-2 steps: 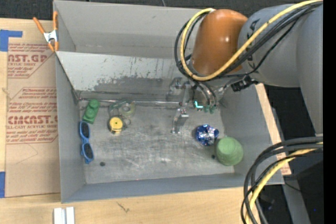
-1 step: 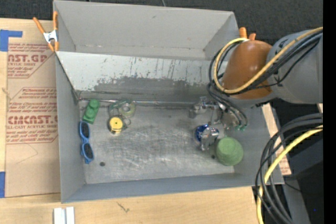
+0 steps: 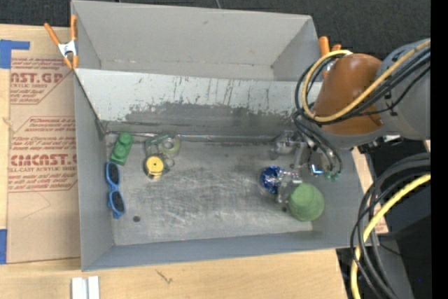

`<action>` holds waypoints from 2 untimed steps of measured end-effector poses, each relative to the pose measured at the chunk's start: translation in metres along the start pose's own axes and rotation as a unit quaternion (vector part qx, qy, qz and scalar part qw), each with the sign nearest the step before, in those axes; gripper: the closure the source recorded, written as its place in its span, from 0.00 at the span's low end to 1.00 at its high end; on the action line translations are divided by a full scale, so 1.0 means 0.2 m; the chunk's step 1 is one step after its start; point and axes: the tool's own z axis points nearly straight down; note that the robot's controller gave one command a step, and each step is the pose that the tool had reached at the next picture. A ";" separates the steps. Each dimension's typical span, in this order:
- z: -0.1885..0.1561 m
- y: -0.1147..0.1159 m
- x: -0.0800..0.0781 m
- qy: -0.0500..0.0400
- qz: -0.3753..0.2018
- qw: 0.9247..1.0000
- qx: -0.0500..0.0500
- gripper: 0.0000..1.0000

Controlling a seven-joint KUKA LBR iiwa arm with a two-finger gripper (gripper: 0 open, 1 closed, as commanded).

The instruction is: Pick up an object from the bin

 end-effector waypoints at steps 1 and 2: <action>0.01 -0.02 0.08 0.001 0.113 0.994 0.000 0.00; 0.14 0.05 0.17 -0.005 0.171 0.985 0.000 0.00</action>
Offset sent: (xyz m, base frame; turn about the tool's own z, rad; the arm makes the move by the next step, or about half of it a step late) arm -0.0166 -0.0028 -0.0002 0.2262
